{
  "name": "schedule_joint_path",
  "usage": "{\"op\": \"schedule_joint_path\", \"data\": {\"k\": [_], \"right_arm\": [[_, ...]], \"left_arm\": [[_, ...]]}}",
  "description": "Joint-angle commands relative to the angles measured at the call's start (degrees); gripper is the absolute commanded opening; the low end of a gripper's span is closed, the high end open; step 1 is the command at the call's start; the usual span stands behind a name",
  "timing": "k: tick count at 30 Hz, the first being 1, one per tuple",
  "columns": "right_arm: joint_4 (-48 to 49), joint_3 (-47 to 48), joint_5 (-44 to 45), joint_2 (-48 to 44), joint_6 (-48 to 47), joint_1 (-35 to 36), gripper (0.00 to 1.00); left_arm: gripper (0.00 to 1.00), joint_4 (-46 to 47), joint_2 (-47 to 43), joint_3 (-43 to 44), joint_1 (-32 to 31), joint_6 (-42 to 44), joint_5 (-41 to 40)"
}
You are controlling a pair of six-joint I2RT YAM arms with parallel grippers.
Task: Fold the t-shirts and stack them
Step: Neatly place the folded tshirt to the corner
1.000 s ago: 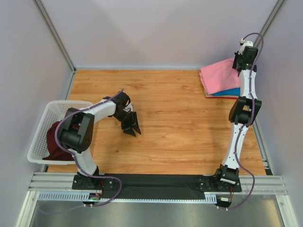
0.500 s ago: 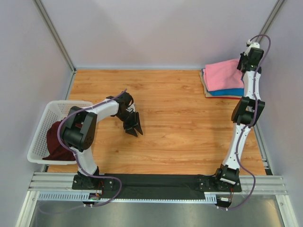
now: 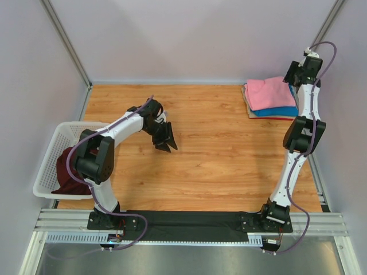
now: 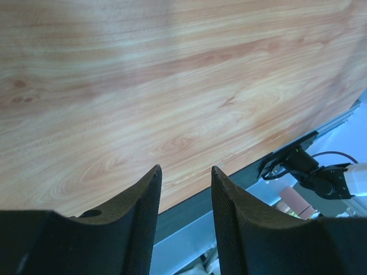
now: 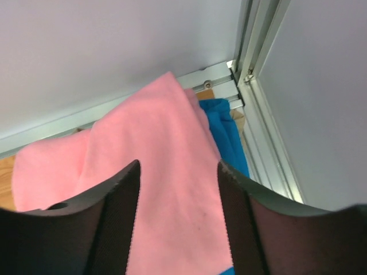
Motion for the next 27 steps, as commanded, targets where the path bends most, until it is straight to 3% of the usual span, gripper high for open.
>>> {"op": "schedule_joint_path", "data": {"k": [1, 3, 6, 13, 18, 22, 27], "right_arm": [[-3.60, -2.83, -4.15, -7.15, 3.83, -0.11, 0.54], [-4.66, -3.81, -6.99, -7.77, 4.10, 0.67, 0.52], [-6.86, -2.49, -3.59, -7.42, 3.22, 3.92, 0.52], [-0.72, -3.90, 7.03, -3.65, 5.76, 11.65, 0.42], [5.08, -3.28, 12.68, 0.13, 6.65, 17.28, 0.41], [6.06, 1.37, 16.62, 4.96, 7.17, 18.61, 0.40], [10.10, -1.52, 21.12, 5.68, 6.39, 18.78, 0.39]], "left_arm": [[0.48, 0.76, -1.71, 2.81, -0.20, 0.45, 0.17], [0.48, 1.12, -0.74, 5.53, -0.11, 0.55, 0.08], [0.48, 2.08, 0.49, 7.30, -0.03, -0.33, 1.13], [0.47, 1.39, -1.96, 4.59, -0.02, 0.54, 1.31], [0.47, 1.30, -3.63, 1.07, -0.02, 0.72, 2.10], [0.47, -0.11, -4.07, 1.59, -0.02, 1.95, 1.93], [0.47, 0.33, -4.95, 0.02, 0.24, 2.04, 1.92]]}}
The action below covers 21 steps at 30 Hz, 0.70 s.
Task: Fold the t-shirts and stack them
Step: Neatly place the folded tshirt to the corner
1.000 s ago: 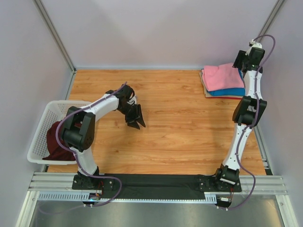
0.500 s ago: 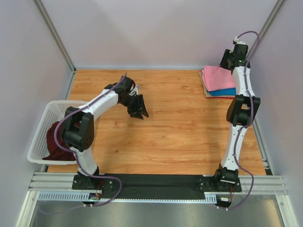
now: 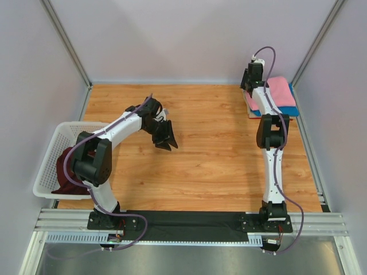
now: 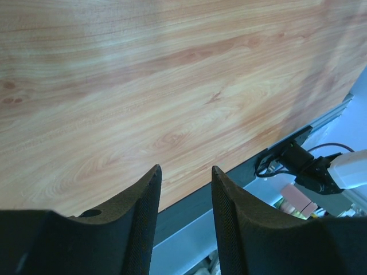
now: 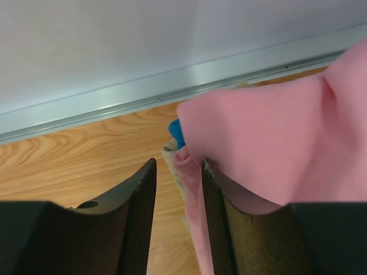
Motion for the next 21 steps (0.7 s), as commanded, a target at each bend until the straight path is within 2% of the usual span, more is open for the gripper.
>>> {"op": "schedule_joint_path", "data": {"k": [1, 6, 14, 21], "right_arm": [[6.87, 0.16, 6.41, -0.49, -0.37, -1.45, 0.39], [8.63, 0.07, 5.71, -0.75, -5.29, 0.30, 0.39], [10.65, -0.46, 4.30, 0.56, -5.74, 0.92, 0.36], [11.45, 3.13, 7.55, 3.46, -7.14, 1.53, 0.35]], "left_arm": [[0.47, 0.09, -3.55, -1.19, 0.37, 1.01, 1.05], [0.47, 0.35, -3.91, -2.51, 1.51, 1.10, 1.32], [0.47, 1.23, -4.35, -4.35, 2.04, 0.92, 1.58], [0.47, 1.23, -4.96, -5.76, 2.39, 1.01, 1.05]]}}
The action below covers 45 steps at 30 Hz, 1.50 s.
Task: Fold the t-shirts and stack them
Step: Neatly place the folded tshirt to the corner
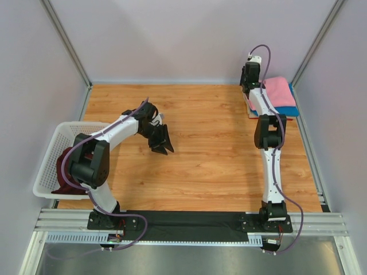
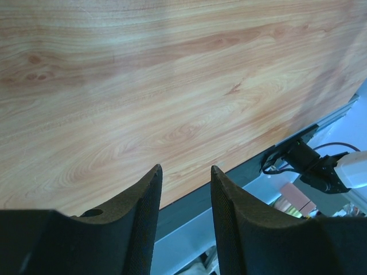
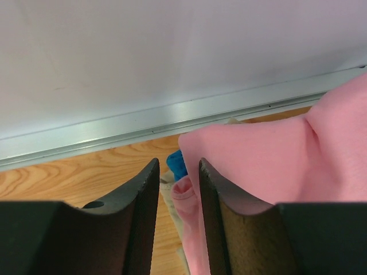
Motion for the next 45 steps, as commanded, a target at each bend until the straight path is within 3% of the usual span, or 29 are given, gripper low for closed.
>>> {"op": "schedule_joint_path", "data": {"k": [1, 11, 20, 29, 36, 42, 45], "right_arm": [[2.53, 4.21, 3.64, 2.42, -1.98, 0.35, 0.35], [4.20, 5.89, 6.11, 3.91, -4.01, 0.53, 0.33], [4.63, 6.33, 3.83, 4.27, -5.77, 0.44, 0.00], [5.69, 6.41, 0.75, 3.83, -4.72, 0.71, 0.00], [4.55, 3.96, -6.62, 1.90, -0.23, 0.79, 0.00], [0.52, 2.55, -13.83, -5.91, 5.37, 1.32, 0.04], [-3.60, -2.26, -17.62, -14.08, 10.64, 2.02, 0.14]], "left_arm": [[0.47, 0.53, -2.51, -0.60, 0.49, 0.55, 0.77], [0.46, 0.79, -2.16, -1.13, 1.46, 0.73, 0.95], [0.46, 1.23, -1.81, -1.66, 2.86, 0.90, 2.17], [0.45, 1.76, -1.90, -3.50, 4.10, 1.61, 3.05], [0.45, 2.90, -1.90, -3.16, 4.10, 0.64, 4.02], [0.45, 1.24, -2.25, 2.02, 4.10, 0.73, 4.55], [0.46, 0.62, -3.04, 7.73, 4.18, 1.26, 4.72]]}}
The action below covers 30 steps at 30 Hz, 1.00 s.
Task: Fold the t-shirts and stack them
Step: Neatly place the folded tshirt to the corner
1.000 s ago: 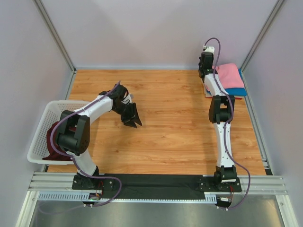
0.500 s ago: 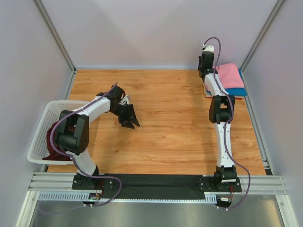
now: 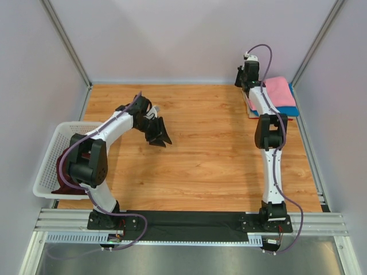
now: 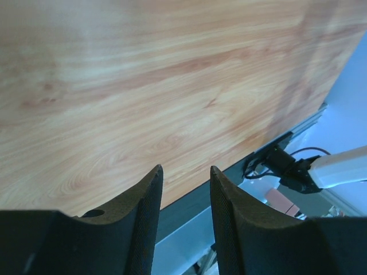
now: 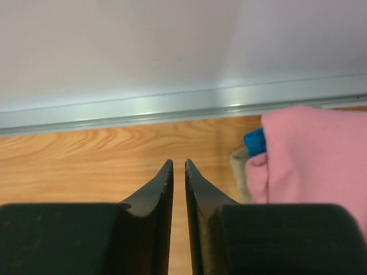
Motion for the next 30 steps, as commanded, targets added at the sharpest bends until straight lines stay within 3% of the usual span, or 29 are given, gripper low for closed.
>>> {"op": "schedule_joint_path", "data": {"k": [1, 4, 7, 8, 13, 14, 17, 20, 21, 23, 24, 30], "right_arm": [[-4.27, -2.93, -5.23, -15.66, 7.99, 1.39, 0.16], [-12.54, -12.33, -6.19, -27.70, 16.06, 1.83, 0.31], [-18.43, -24.01, -8.47, -40.36, 21.44, 1.92, 0.55], [-20.71, -26.04, -9.87, -43.61, 22.67, 2.09, 0.73], [-32.84, -33.34, -9.27, -58.83, 23.92, 2.01, 0.91], [-36.60, -34.49, -9.71, -60.41, 23.83, 2.09, 1.00], [-41.11, -40.29, -14.35, -68.14, 23.48, 2.01, 1.00], [-42.52, -45.64, -16.73, -76.40, 23.83, 2.09, 1.00], [-42.87, -46.53, -17.44, -78.08, 23.74, 2.09, 1.00], [-44.54, -48.20, -19.02, -82.38, 23.57, 2.09, 1.00], [-45.24, -48.73, -19.38, -83.53, 23.57, 2.01, 1.00], [-49.29, -50.58, -24.91, -88.28, 24.09, 2.09, 1.00]], "left_arm": [[0.46, 0.58, -3.71, 9.15, 0.36, 0.82, 1.71], [0.46, 2.42, -5.39, 14.08, 0.71, 0.38, 1.62], [0.45, -0.46, -5.83, 19.79, 1.50, -0.06, 1.62], [0.45, -1.00, -6.70, 19.64, 1.59, -0.41, 0.92], [0.46, 2.69, -11.80, 15.25, 1.77, -1.73, 2.68], [0.47, 2.95, -13.90, 14.90, 1.77, -2.08, 2.33], [0.49, 5.23, -19.70, 11.56, 1.77, -4.45, 1.10], [0.59, 5.68, -25.86, 8.13, 1.77, -6.39, -1.01], [0.76, 5.24, -27.18, 6.99, 1.85, -6.65, -1.45], [0.84, 2.26, -29.64, 6.55, 1.77, -6.21, -1.98], [0.99, 1.38, -30.35, 6.46, 1.68, -6.04, -1.90], [0.99, -0.74, -37.29, 4.44, 0.10, -5.77, -2.95]]}}
